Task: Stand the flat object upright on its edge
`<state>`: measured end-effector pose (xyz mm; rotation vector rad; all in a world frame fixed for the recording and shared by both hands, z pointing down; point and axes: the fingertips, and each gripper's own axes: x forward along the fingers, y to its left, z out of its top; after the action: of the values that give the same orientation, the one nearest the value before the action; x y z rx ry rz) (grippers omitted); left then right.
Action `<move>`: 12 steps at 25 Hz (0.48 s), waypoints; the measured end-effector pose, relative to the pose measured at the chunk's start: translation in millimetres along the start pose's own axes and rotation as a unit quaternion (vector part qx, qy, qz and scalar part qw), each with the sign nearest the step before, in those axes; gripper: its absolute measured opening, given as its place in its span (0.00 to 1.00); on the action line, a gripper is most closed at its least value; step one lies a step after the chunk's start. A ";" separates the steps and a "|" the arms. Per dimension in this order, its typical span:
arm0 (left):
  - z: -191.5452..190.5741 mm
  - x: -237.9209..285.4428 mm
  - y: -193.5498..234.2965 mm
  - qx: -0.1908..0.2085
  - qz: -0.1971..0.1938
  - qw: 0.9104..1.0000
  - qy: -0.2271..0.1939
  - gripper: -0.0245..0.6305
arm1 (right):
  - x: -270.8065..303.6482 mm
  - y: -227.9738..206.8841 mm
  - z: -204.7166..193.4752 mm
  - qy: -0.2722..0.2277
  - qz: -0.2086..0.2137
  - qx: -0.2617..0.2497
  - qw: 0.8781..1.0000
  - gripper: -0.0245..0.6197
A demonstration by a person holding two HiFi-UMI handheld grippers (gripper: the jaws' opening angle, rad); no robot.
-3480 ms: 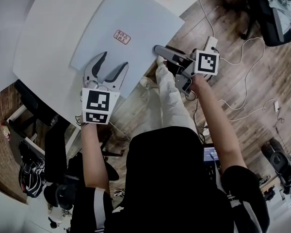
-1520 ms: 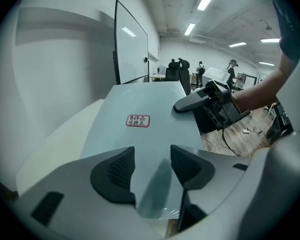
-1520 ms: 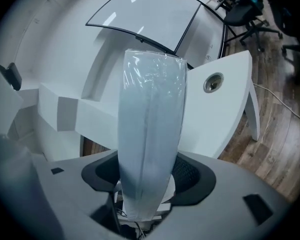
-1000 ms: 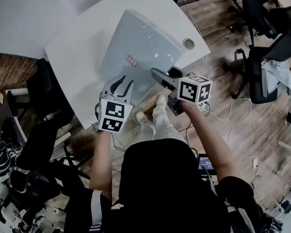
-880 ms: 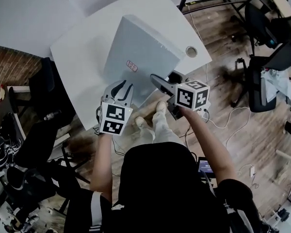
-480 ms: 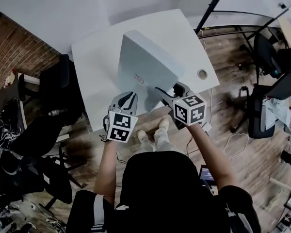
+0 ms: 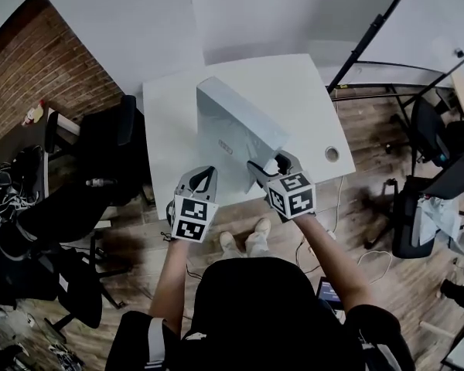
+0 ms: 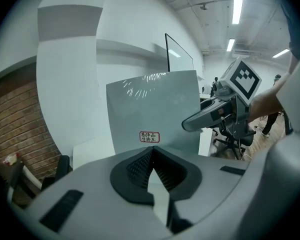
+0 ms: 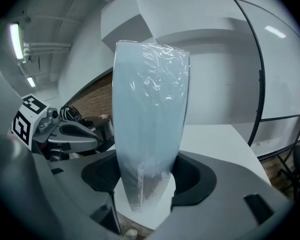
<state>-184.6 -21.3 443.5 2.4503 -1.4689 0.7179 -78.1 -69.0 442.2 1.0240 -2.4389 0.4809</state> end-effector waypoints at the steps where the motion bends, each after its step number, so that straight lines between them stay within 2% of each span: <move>1: -0.2 -5.1 4.4 -0.002 0.006 1.000 -0.004 0.06 | 2.5 3.2 1.0 0.003 -0.001 -0.007 1.000 0.49; 12: -17.8 -38.4 28.7 -0.030 0.035 0.999 -0.008 0.06 | 34.4 27.9 4.8 0.013 -0.001 -0.061 0.998 0.49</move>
<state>-229.9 1.6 437.4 2.3755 -1.5644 0.6586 -121.4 -72.6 452.4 0.9642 -2.4120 0.3363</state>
